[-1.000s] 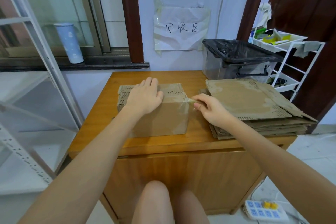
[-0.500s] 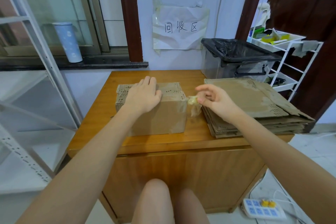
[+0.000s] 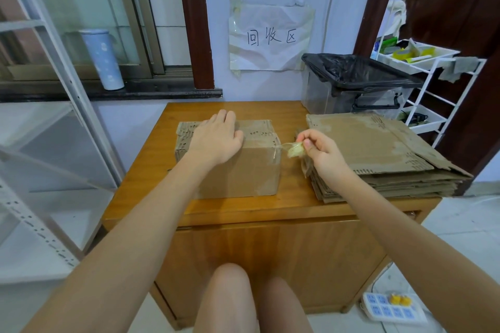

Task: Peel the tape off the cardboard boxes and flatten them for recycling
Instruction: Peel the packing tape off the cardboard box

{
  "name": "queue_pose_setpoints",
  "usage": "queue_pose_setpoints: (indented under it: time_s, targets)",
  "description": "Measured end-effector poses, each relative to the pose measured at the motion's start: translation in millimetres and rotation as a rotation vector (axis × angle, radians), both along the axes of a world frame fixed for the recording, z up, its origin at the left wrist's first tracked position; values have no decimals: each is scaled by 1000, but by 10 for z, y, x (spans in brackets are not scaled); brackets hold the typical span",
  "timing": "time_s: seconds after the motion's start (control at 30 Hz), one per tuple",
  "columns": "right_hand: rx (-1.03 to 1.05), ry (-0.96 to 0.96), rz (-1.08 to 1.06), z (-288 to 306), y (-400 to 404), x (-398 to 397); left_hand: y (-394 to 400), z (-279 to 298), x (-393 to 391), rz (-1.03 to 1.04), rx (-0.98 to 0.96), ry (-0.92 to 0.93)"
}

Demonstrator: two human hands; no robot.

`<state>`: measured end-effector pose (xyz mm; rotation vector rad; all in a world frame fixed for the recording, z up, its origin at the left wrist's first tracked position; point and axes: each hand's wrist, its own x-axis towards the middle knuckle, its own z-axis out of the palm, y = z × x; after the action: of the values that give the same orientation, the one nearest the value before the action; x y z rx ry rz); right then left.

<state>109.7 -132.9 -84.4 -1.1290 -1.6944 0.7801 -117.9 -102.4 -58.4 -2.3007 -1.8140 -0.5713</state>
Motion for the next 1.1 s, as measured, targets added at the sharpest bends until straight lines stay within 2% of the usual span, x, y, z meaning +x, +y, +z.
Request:
queue_pose_setpoints:
  time_s: [0.1, 0.23, 0.33, 0.4, 0.5, 0.67, 0.73, 0.83, 0.93, 1.0, 1.1]
  targets:
    - [4, -36, 50, 47, -25, -15, 7, -6, 13, 16, -1, -2]
    - [38, -246, 61, 99, -14, -105, 10, -5, 34, 25, 6, 6]
    - [137, -226, -105, 57, 17, -222, -4, -3, 42, 24, 5, 21]
    - [325, -252, -270, 7, -2, -298, -7, 0, 39, 32, 8, 18]
    - [678, -492, -482, -162, 8, -340, -9, 5, 42, 38, 10, 13]
    - [563, -672, -483, -299, -77, -434, -2, 0, 45, 39, 7, 14]
    - [577, -589, -465, -289, -48, -427, 1, 3, 42, 36, 3, 14]
    - [527, -313, -397, -268, -48, -344, 3, 8, 38, 36, -1, 16]
    - [298, -80, -358, -213, -153, -186, 15, 8, 36, 31, 2, 20]
    - [114, 91, -253, -152, -202, -122, 18, 6, 36, 30, -2, 16]
    - [9, 231, -138, 2, -205, -88, 15, 4, 42, 38, -7, 16]
